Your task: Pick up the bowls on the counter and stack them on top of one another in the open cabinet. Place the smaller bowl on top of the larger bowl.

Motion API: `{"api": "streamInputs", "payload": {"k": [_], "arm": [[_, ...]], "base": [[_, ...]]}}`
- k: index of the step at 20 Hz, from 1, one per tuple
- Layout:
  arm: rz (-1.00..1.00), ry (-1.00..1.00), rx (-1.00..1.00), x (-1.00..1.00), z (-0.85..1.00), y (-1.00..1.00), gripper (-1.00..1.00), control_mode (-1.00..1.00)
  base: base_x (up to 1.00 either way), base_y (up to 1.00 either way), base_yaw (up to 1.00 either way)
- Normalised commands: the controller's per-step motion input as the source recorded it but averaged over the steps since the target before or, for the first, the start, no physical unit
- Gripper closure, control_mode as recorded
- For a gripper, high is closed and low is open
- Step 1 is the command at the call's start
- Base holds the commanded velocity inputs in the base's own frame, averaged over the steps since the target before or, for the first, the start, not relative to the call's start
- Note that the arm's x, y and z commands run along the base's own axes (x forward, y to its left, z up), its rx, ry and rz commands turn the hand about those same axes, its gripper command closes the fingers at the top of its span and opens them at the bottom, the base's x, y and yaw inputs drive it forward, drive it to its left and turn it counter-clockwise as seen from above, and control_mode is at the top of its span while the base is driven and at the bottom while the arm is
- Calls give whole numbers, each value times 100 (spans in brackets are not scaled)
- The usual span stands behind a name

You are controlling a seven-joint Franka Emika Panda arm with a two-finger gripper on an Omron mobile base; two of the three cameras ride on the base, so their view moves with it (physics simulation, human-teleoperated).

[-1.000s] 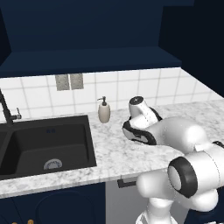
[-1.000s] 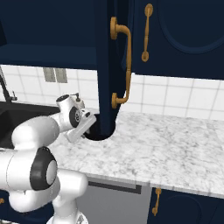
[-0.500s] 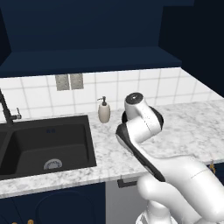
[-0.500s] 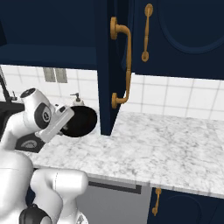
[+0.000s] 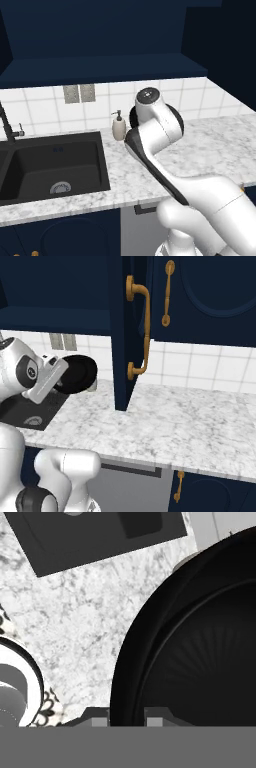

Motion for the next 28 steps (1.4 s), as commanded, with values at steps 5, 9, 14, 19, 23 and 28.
{"api": "streamInputs", "payload": {"k": [5,9,14,19,23,28], "arm": [[0,0,0,37,100,19,100,-100],[0,0,0,44,100,3,100,-100],[0,-1,0,86,100,8,100,-100],[0,-17,-4,38,83,5,100,-100],[0,-29,-12,-41,50,4,100,-100],[0,-2,-4,75,-9,0,100,-100]], "base": [[0,0,0],[0,0,0],[0,0,0],[0,0,0],[0,0,0],[0,0,0]]}}
